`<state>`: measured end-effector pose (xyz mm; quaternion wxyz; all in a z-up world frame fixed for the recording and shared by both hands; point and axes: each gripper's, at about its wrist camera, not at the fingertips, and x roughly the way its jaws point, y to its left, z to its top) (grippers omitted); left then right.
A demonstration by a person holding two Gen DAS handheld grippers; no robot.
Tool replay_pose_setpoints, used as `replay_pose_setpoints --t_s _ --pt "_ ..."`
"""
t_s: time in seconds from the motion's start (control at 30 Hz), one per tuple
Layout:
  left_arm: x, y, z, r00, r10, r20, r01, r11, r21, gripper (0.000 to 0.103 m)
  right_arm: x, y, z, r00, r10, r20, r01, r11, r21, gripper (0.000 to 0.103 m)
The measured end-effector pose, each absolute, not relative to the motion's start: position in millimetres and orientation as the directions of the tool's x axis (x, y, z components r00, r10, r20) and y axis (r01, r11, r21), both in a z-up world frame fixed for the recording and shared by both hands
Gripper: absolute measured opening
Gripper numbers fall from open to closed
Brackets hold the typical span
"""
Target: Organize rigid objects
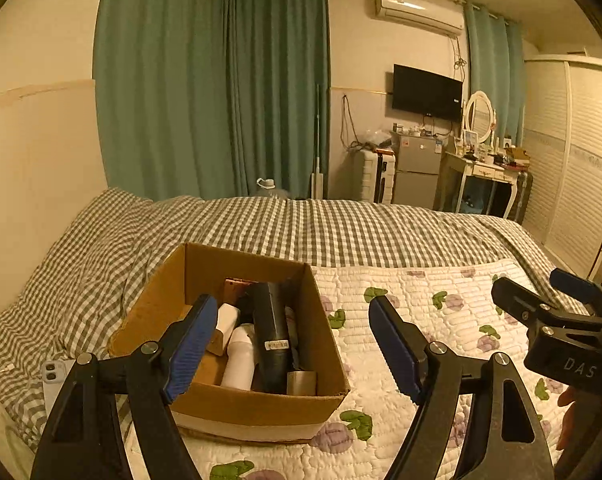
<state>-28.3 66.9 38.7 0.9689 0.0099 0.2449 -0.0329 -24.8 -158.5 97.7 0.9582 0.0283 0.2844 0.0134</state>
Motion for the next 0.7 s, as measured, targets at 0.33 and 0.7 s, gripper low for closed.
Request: replay_pose_setpoints --t_s 0.33,0.7 --pt "-30.0 68.5 40.6 0.876 -0.070 -0.477 0.072 0.997 -0.015 0.081 -27.1 -157.4 100.2 0.840 0.042 -0.542 -0.006 0.998 0.067 0.103" --pt "-31.5 68.7 41.7 0.868 -0.088 -0.488 0.084 0.996 -0.030 0.081 -28.4 -153.9 100.8 0.839 0.036 -0.543 -0.004 0.998 0.060 0.103"
